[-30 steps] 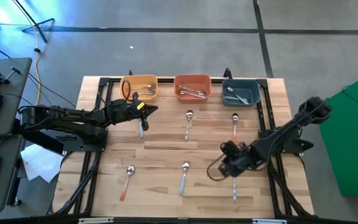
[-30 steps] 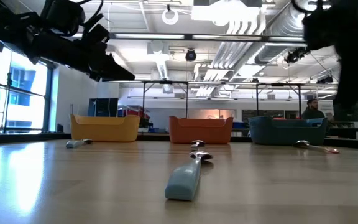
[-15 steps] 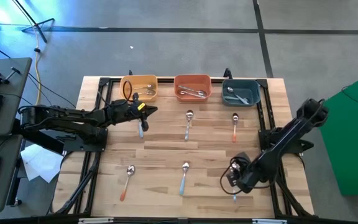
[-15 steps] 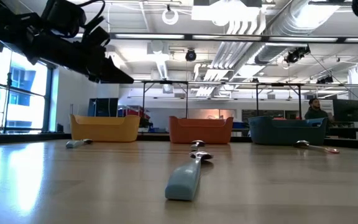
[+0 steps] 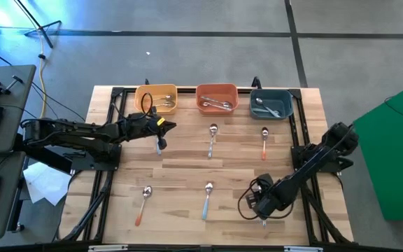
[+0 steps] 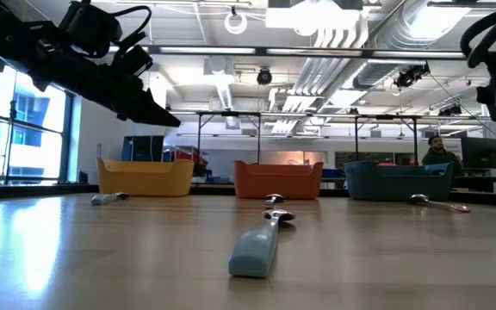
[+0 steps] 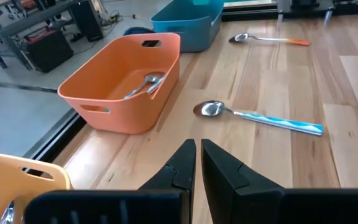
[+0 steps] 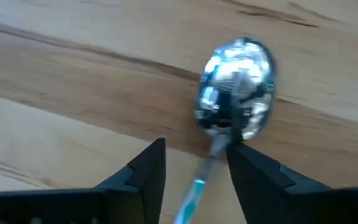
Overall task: Sort silverware by color (type)
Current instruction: Put the white spoon into the orange bin, then put the blue spoon into the blue bin
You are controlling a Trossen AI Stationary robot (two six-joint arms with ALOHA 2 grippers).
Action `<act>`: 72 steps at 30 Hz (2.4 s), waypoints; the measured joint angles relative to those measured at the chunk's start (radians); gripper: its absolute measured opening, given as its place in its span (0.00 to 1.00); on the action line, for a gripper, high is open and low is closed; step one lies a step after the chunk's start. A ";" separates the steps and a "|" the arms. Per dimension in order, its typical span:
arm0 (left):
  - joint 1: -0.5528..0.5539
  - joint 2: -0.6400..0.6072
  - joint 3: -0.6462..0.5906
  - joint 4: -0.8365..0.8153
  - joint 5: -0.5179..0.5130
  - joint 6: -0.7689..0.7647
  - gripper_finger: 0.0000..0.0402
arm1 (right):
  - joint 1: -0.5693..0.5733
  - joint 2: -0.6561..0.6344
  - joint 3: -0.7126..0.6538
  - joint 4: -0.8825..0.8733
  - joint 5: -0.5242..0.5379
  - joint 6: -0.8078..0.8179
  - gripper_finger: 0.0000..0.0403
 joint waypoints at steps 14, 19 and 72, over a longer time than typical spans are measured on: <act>0.000 0.000 -0.112 0.150 0.000 -0.009 0.04 | -0.067 0.059 0.074 -0.064 0.005 -0.280 0.04; 0.000 0.000 -0.123 0.155 0.018 -0.025 0.04 | -0.112 0.058 0.212 -0.262 0.132 -0.434 0.02; -0.043 0.000 -0.123 0.185 0.049 -0.002 0.04 | -1.290 0.509 0.919 -0.008 -0.040 -2.427 0.12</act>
